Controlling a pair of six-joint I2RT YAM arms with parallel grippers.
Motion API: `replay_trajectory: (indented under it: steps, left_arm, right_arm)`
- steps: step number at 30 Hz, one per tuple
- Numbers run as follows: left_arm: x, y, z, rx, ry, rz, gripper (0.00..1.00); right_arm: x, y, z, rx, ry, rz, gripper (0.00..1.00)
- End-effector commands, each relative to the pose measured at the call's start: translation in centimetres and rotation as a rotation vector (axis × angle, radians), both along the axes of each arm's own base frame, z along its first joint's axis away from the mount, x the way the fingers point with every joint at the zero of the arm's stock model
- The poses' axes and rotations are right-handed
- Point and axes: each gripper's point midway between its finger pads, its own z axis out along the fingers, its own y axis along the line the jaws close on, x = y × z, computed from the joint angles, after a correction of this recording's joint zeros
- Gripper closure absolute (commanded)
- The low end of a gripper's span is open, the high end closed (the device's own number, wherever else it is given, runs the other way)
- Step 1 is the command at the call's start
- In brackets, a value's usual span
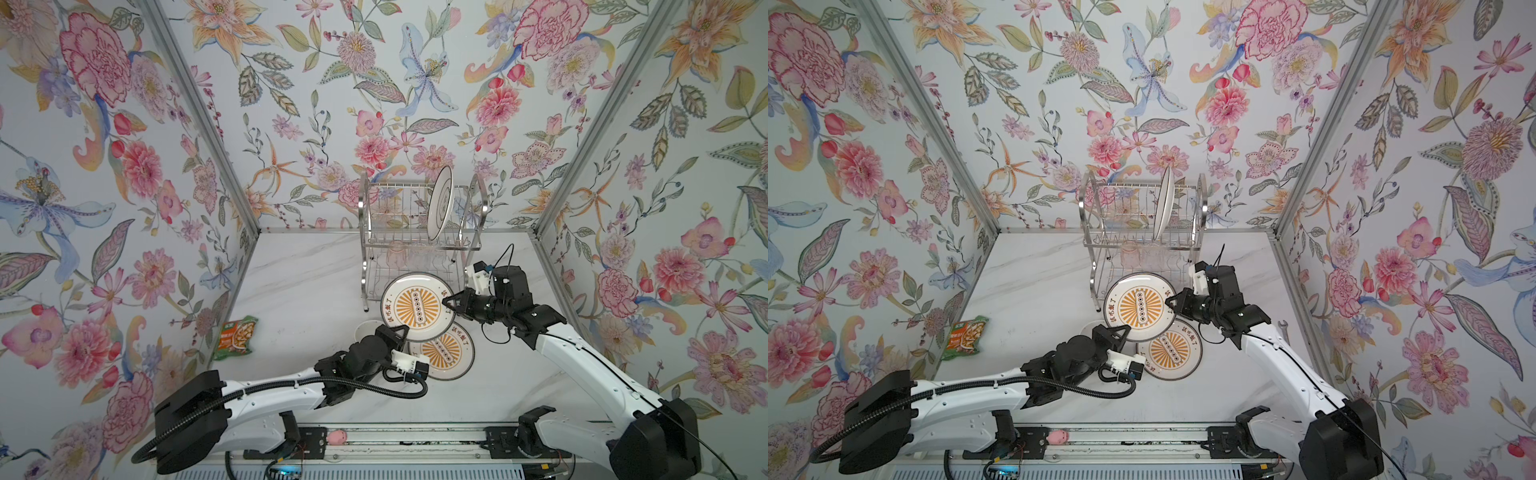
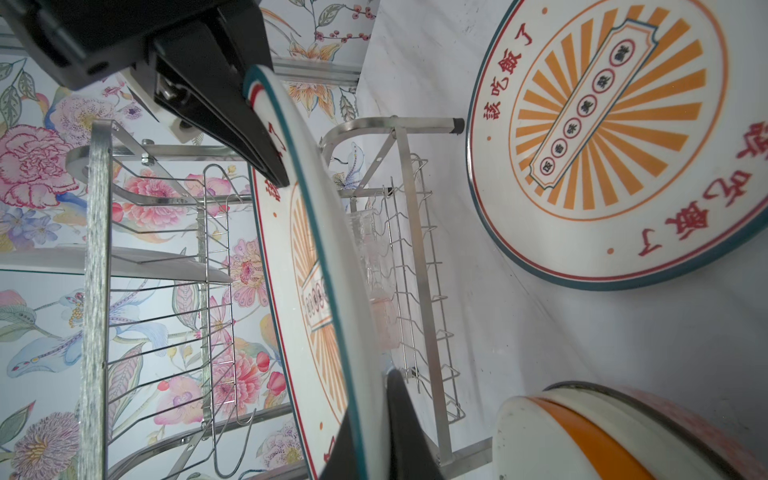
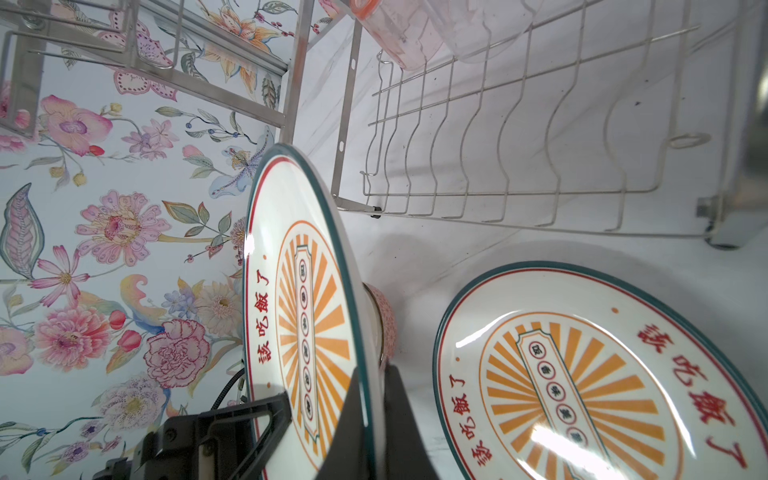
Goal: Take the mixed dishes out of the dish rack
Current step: 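Swing the plate toward the right gripper while the right gripper grips its rim, then lower the printed plate onto the first plate with the right gripper while left withdraws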
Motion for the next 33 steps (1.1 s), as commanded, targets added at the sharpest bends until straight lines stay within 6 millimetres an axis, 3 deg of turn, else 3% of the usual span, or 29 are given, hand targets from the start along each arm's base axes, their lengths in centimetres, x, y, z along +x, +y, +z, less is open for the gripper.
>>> replay_trajectory:
  steps: [1,4,5,7,8,10,19,24,33]
  left_arm:
    - [0.1,-0.8,3.2,-0.109,-0.072,0.003,0.89]
    - [0.2,-0.8,4.1,-0.161,-0.076,0.017,0.82]
    - [0.3,-0.7,4.3,-0.169,-0.077,0.02,0.7]
    - [0.3,-0.5,4.8,-0.2,-0.074,0.025,0.3]
    - [0.2,-0.4,5.1,-0.221,-0.071,0.028,0.17]
    - [0.2,0.1,5.9,-0.287,-0.06,0.036,0.01]
    - [-0.1,3.4,10.5,-0.625,0.107,0.028,0.01]
    - [0.9,5.2,13.2,-0.813,0.356,0.003,0.01]
    - [1.7,5.3,13.1,-0.875,0.715,-0.104,0.01]
  right_arm:
    - [0.3,-0.4,-0.1,-0.035,-0.012,-0.018,1.0]
    - [0.6,-1.1,0.7,-0.038,-0.05,-0.048,1.0]
    - [0.7,-1.4,1.0,-0.039,-0.061,-0.061,1.0]
    - [0.9,-2.3,1.6,-0.041,-0.087,-0.093,1.0]
    - [0.9,-2.8,1.9,-0.039,-0.096,-0.106,1.0]
    - [0.8,-3.8,2.3,-0.034,-0.113,-0.131,1.0]
    - [-1.3,-8.5,1.3,-0.126,-0.109,-0.221,1.0]
    - [-2.8,-9.8,-1.0,-0.182,-0.048,-0.228,1.0]
    - [-4.7,-9.5,-5.3,-0.174,0.005,-0.186,1.0]
